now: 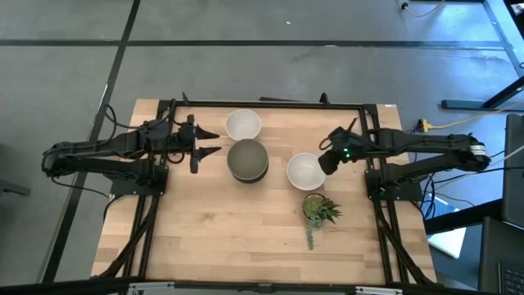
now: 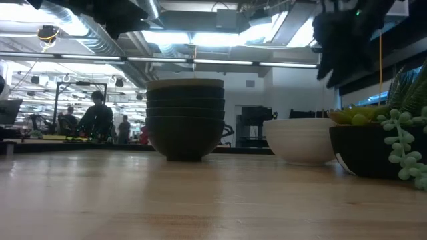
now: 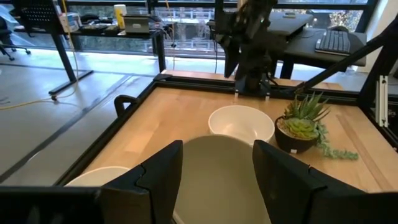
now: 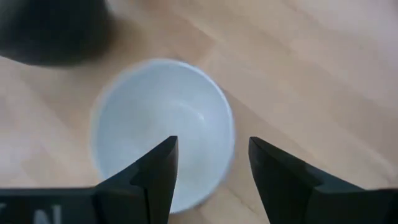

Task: Nest bowls inside each other
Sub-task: Stack the right white bowl on top of the gray bowl

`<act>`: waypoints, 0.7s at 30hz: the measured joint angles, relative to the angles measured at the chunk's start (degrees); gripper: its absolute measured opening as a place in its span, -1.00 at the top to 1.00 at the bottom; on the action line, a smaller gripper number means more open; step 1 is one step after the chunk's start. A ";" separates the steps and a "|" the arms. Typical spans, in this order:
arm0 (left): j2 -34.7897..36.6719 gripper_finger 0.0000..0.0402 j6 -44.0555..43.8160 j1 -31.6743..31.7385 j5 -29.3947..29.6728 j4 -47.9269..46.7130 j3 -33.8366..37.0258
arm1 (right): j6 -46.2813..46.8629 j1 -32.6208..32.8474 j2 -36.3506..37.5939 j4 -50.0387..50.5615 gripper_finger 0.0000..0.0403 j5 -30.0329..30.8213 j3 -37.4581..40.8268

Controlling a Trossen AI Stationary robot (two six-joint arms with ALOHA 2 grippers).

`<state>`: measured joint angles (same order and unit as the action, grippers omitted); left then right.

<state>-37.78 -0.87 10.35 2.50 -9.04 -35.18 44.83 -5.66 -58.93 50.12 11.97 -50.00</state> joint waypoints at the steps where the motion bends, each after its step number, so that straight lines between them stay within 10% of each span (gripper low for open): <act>1: 0.00 0.05 0.01 0.00 0.00 -0.04 0.00 | 0.20 -0.20 -1.09 0.76 0.02 -0.08 0.00; 21: -0.02 0.05 0.03 0.02 -0.37 -1.47 0.00 | 1.43 -0.49 -16.06 2.08 0.02 -4.11 0.00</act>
<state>-37.80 -0.84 10.37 2.13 -10.51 -35.18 46.26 -6.15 -74.99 52.21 7.86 -50.00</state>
